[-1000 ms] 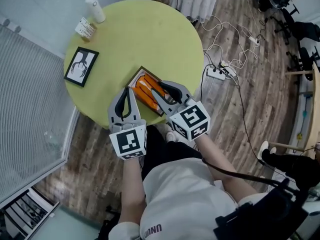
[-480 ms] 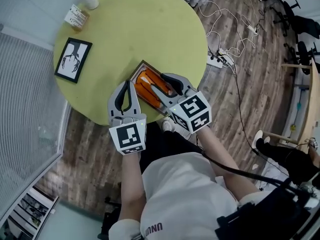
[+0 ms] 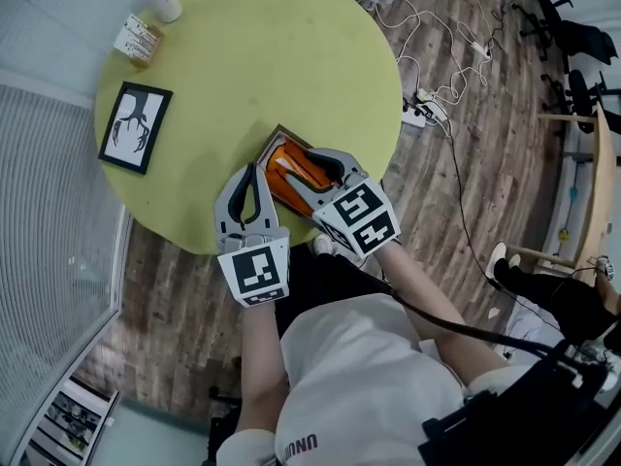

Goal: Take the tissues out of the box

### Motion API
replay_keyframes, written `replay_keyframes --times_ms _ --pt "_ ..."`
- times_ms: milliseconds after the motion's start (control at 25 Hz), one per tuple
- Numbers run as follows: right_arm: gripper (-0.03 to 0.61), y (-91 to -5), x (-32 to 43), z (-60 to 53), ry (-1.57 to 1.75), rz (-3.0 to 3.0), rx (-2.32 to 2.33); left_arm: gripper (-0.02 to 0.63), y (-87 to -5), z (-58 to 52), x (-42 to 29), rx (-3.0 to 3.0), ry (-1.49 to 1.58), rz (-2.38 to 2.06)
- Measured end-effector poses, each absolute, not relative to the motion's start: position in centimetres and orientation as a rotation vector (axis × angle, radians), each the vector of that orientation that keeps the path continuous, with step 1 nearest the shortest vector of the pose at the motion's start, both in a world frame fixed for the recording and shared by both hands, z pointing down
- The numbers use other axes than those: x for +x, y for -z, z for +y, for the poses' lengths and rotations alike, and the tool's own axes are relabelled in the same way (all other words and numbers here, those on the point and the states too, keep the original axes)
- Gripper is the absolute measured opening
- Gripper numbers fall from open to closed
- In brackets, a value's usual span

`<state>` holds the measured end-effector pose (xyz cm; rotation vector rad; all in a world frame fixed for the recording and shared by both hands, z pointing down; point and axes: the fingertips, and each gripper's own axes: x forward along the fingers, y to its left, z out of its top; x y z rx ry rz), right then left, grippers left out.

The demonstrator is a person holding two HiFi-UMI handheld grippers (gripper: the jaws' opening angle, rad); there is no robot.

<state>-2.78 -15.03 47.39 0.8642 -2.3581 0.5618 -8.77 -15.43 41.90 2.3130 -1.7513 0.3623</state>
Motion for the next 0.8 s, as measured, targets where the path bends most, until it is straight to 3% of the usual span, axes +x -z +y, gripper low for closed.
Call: replay_keyframes --times_ms 800 --pt "0.187 -51.4 -3.8 -15.0 -0.597 -2.129 0.771 0.014 -43.6 -16.6 -10.3 2.273 -0.365 -1.708"
